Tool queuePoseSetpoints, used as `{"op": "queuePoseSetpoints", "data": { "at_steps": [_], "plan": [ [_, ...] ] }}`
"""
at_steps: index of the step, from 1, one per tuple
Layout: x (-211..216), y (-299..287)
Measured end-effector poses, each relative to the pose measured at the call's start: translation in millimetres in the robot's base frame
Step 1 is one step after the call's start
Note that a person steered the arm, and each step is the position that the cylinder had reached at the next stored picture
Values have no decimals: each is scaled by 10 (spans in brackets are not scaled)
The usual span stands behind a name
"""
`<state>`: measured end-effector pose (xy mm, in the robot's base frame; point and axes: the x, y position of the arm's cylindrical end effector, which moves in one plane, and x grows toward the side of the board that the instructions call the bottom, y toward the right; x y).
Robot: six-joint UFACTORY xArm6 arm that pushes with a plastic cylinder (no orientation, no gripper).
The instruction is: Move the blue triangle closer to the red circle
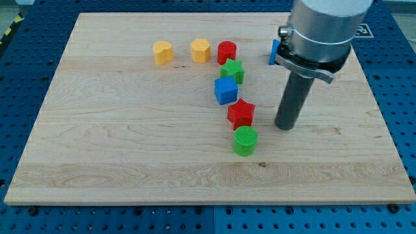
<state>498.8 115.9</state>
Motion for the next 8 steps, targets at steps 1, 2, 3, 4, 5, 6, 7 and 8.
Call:
{"op": "queuePoseSetpoints", "data": {
  "at_steps": [1,2,3,4,5,6,7,8],
  "plan": [
    [0,-305],
    [0,-453],
    [0,-452],
    [0,-310],
    [-5,-54],
    [-5,130],
    [-5,182],
    [-11,167]
  ]
}}
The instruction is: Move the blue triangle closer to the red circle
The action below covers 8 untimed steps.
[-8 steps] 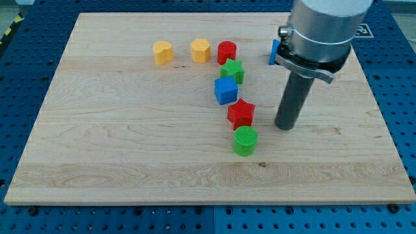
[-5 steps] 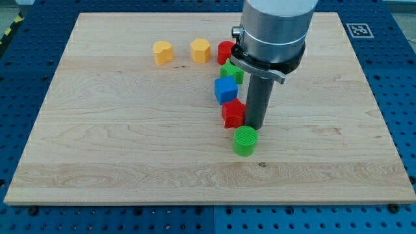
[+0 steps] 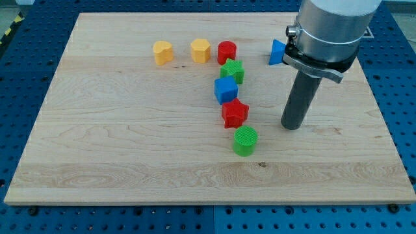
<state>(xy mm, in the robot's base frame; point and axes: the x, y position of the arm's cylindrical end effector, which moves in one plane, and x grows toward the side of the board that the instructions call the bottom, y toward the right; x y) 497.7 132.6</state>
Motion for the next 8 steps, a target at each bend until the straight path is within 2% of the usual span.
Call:
{"op": "queuePoseSetpoints", "data": {
  "at_steps": [2,3,4,6,8],
  "plan": [
    [-478,206],
    [-982,477],
    [-1280,531],
    [-1599,387],
    [-1678,368]
  ]
}}
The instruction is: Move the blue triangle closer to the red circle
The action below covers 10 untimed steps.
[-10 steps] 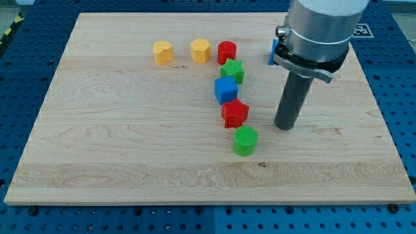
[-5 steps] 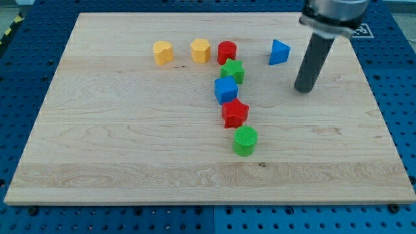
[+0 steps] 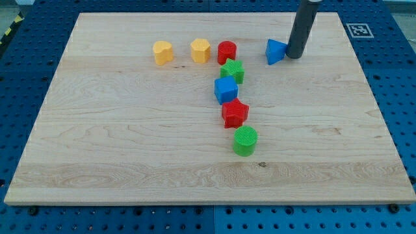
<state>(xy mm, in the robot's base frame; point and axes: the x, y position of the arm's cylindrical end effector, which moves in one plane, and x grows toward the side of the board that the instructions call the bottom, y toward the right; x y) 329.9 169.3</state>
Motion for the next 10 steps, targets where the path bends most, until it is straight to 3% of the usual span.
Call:
{"op": "queuePoseSetpoints", "data": {
  "at_steps": [9,10],
  "plan": [
    [-32,-380],
    [-321,-380]
  ]
}}
